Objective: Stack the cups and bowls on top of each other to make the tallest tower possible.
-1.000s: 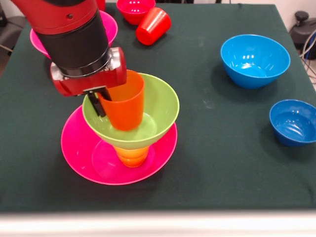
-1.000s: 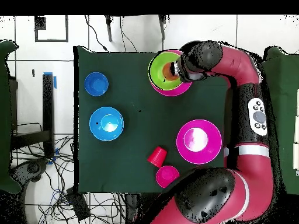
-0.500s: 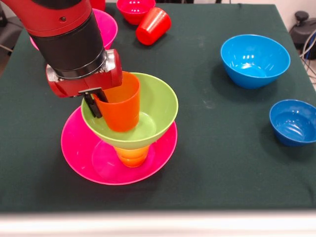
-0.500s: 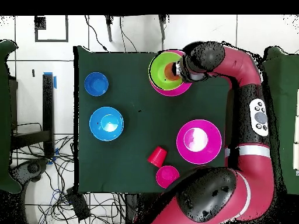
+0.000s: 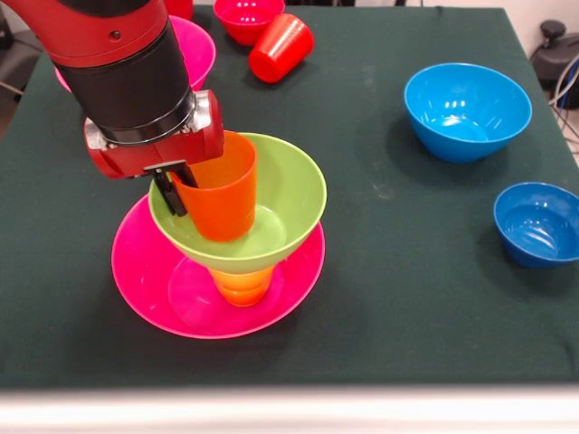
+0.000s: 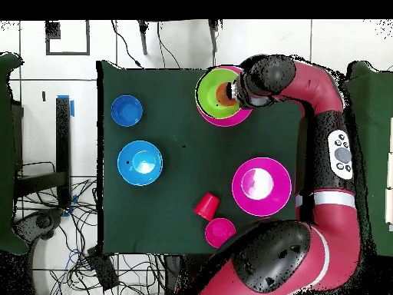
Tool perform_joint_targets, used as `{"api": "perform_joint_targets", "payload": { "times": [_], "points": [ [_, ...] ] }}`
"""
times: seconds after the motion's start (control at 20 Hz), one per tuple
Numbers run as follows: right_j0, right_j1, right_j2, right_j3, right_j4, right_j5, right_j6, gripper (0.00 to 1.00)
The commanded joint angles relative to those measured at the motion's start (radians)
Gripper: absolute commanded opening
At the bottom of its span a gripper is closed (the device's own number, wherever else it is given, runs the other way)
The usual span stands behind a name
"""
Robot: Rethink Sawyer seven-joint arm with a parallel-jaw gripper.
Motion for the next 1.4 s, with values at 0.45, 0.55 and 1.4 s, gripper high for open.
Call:
{"api": "perform_joint_targets", "payload": {
  "times": [0.45, 0.55, 1.4],
  "points": [
    [0.024, 0.013, 0.009, 0.041, -0.026, -0.042, -0.123, 0.0],
    [0.023, 0.011, 0.007, 0.052, -0.026, -0.053, -0.117, 0.0],
    [0.05, 0.016, -0.001, 0.051, -0.031, -0.063, -0.078, 0.0]
  ]
}}
